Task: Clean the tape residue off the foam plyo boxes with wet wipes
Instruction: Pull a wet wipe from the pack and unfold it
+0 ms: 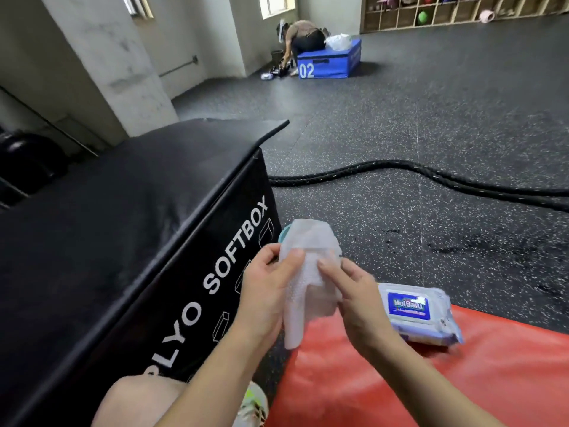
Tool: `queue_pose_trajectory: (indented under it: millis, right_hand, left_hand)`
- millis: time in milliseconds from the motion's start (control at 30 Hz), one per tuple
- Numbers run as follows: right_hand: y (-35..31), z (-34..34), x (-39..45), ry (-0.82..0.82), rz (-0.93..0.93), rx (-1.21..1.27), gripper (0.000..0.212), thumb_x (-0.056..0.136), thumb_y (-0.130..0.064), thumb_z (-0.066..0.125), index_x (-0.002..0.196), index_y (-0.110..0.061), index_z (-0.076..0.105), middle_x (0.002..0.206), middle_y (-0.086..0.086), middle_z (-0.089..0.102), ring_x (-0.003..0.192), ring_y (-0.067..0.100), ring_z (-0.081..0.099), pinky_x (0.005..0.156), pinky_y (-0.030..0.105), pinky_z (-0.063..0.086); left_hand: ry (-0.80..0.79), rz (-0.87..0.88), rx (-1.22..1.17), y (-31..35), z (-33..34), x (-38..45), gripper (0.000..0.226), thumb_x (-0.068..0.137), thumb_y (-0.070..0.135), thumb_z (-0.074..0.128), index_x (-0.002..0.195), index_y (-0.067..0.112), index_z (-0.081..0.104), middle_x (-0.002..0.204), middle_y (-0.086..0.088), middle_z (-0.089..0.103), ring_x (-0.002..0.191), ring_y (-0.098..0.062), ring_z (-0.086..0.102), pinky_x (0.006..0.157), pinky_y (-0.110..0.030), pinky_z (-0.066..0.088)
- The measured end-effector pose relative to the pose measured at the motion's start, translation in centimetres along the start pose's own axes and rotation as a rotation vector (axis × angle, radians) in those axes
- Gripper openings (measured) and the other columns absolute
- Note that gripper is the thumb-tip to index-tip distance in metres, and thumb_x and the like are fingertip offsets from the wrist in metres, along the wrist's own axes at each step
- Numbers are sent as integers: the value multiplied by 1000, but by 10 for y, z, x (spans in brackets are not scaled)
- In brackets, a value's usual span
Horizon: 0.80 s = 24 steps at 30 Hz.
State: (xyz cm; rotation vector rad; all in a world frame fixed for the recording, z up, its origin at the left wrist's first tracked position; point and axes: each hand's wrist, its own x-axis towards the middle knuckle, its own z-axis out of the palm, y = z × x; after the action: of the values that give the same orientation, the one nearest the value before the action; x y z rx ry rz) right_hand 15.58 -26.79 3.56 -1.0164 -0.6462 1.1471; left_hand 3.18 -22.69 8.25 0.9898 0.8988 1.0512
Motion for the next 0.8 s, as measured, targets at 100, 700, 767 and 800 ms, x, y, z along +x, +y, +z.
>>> queue_pose_trajectory:
  millis: [100,700,767,800]
  right_hand:
    - [-14,42,8,-54,-158,-52,40,80,-34,79,100,-1,68,94,22,70,86,19,60,80,37,47]
    - [-60,286,-91,-819,-486,-393,53,92,-21,74,69,-6,30,62,16,25,56,22,27,47,45,24]
    - [-57,307,-110,-878,-513,-393,53,93,-20,73,69,-3,30,63,17,25,57,21,27,48,45,24]
    - [-54,317,-119,-912,-511,-384,52,93,-21,73,70,0,31,63,19,26,57,21,27,48,45,23]
  left_hand:
    - [-23,67,30,38,-29,-8,30,86,0,71,113,-3,60,100,-20,71,90,-30,68,78,-36,58]
    - [426,332,-586,128,-167,-190,38,85,9,69,121,-4,67,120,-18,69,113,-23,67,98,-29,52]
    - [448,348,-610,128,-178,-210,34,84,13,72,116,1,71,119,-15,70,108,-22,69,95,-28,55]
    - [463,361,-601,129,-185,-221,33,83,16,73,113,3,73,118,-15,70,107,-23,68,96,-31,54]
